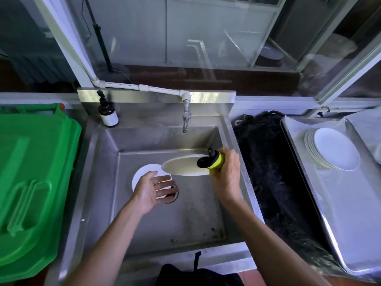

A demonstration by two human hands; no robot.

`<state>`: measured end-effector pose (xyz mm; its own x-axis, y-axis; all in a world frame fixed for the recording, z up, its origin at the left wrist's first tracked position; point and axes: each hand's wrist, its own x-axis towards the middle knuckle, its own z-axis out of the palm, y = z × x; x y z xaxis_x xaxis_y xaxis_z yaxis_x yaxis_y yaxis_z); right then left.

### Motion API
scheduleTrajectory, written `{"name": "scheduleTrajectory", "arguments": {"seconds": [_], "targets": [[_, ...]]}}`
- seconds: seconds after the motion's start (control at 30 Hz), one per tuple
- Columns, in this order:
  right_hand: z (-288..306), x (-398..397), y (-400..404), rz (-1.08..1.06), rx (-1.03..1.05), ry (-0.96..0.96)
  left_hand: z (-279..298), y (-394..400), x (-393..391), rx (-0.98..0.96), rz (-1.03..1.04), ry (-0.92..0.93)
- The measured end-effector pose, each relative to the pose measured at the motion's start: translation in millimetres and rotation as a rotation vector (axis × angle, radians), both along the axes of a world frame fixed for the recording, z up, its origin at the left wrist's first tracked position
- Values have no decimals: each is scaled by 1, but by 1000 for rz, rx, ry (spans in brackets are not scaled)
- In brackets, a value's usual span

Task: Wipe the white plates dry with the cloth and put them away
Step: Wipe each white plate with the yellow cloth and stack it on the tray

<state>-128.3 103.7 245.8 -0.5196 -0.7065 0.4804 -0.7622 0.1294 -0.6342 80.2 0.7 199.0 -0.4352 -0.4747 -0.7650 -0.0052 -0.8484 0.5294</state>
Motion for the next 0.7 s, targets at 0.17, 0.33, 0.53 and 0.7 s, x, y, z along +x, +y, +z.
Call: {"name": "scheduleTrajectory", "arguments": {"seconds": [0.17,0.33,0.53,0.7], "targets": [[-6,11,-1,30,-1,140,23,-5,-21,105,91,161],[-19,12,5,79,21,174,32,-9,-27,146,304,266],[-32,2,17,180,115,164,26,-14,-25,41,404,227],[-32,1,21,202,217,-20,25,-16,-22,-71,409,227]]}}
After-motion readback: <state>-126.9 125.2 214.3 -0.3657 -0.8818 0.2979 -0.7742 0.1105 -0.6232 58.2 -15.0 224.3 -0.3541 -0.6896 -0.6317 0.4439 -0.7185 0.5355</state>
